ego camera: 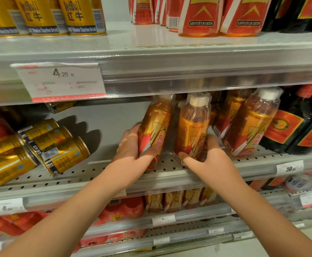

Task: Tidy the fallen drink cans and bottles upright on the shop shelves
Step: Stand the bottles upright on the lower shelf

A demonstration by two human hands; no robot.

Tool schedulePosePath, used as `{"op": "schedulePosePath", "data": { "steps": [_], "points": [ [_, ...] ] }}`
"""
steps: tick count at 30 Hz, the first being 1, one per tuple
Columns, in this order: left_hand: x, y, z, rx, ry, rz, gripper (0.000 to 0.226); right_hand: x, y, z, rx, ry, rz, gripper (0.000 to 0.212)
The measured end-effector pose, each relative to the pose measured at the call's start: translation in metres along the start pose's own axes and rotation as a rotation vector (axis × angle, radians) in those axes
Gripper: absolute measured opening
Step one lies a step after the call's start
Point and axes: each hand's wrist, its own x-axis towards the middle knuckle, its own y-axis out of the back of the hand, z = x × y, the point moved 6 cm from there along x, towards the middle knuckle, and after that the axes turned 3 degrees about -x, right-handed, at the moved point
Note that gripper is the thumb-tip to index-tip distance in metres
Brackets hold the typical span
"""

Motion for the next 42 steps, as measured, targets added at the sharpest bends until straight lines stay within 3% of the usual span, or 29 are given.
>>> {"op": "schedulePosePath", "data": {
  "steps": [7, 13, 17, 23, 28, 33, 35, 36, 38, 40, 42],
  "points": [
    [-0.023, 0.018, -0.012, 0.264, -0.017, -0.025, 0.069, -0.003, 0.000, -0.001, -0.001, 0.025, -0.015, 0.073],
    [-0.011, 0.021, -0.010, 0.083, 0.049, -0.108, 0.074, -0.007, 0.013, 0.001, -0.086, 0.040, 0.062, 0.063],
    [-0.017, 0.021, -0.014, -0.011, 0.049, -0.084, 0.064, -0.011, 0.026, 0.013, -0.047, -0.011, 0.112, 0.056],
    [0.016, -0.009, -0.012, -0.047, 0.089, -0.010, 0.071, -0.014, 0.042, 0.026, -0.013, -0.069, 0.149, 0.042],
    [0.052, -0.007, -0.013, -0.043, 0.016, 0.029, 0.063, -0.009, 0.051, 0.026, -0.181, -0.083, 0.120, 0.054],
    [0.069, -0.008, -0.004, -0.028, 0.022, -0.020, 0.077, -0.009, 0.052, 0.028, -0.244, -0.052, 0.147, 0.059],
    [0.063, -0.001, 0.000, 0.036, 0.078, 0.093, 0.088, -0.009, 0.052, 0.030, -0.217, -0.028, 0.191, 0.063],
    [0.054, 0.006, 0.003, 0.087, 0.098, 0.218, 0.086, -0.011, 0.052, 0.032, -0.184, -0.018, 0.228, 0.068],
    [0.025, 0.012, 0.022, 0.120, -0.002, 0.434, 0.050, -0.018, 0.053, 0.037, -0.121, 0.004, 0.331, 0.073],
    [0.010, -0.010, 0.045, 0.094, -0.124, 0.361, 0.021, -0.026, 0.054, 0.041, -0.082, 0.028, 0.409, 0.062],
    [0.019, -0.048, 0.064, 0.250, -0.229, 0.185, 0.014, -0.028, 0.054, 0.043, -0.061, 0.051, 0.416, 0.051]
  ]
}}
